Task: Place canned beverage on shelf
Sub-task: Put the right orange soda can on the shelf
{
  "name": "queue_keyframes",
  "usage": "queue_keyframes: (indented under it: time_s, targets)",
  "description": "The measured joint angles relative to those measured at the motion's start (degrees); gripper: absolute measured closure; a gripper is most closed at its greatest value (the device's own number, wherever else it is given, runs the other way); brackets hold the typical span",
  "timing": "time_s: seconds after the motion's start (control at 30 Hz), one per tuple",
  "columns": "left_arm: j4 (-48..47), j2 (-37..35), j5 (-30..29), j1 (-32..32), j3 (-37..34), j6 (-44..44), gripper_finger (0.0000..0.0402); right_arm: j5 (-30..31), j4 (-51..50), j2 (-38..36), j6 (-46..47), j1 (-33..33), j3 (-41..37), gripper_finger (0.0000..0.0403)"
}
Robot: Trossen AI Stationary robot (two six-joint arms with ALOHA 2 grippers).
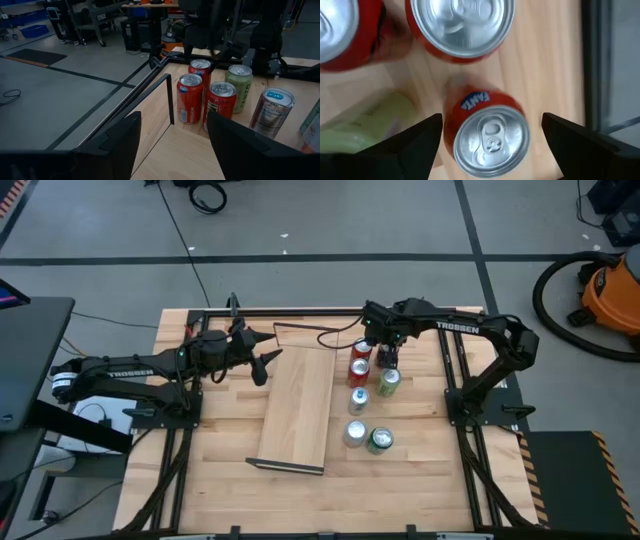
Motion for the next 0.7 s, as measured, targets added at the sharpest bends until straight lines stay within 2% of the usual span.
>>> queue_keyframes:
  time_s: [0.23, 0.43, 0.7]
  targets:
    - [0.01, 0.0, 0.0, 0.02, 0.0, 0.04, 0.0164, -6.58, 0.46, 2.98, -1.67, -3.2, 0.0, 0.0054]
    - [-0.37, 0.0, 0.0, 0.02, 0.0, 0.03, 0.0164, -5.21, 0.1, 6.8, -2.25, -4.03, 0.25, 0.0064]
    - [-0.44, 0.0, 0.0, 0.02, 0.0, 0.02, 0.0164, -4.66, 1.08, 5.13, -1.87, -4.62, -0.22, 0.0075]
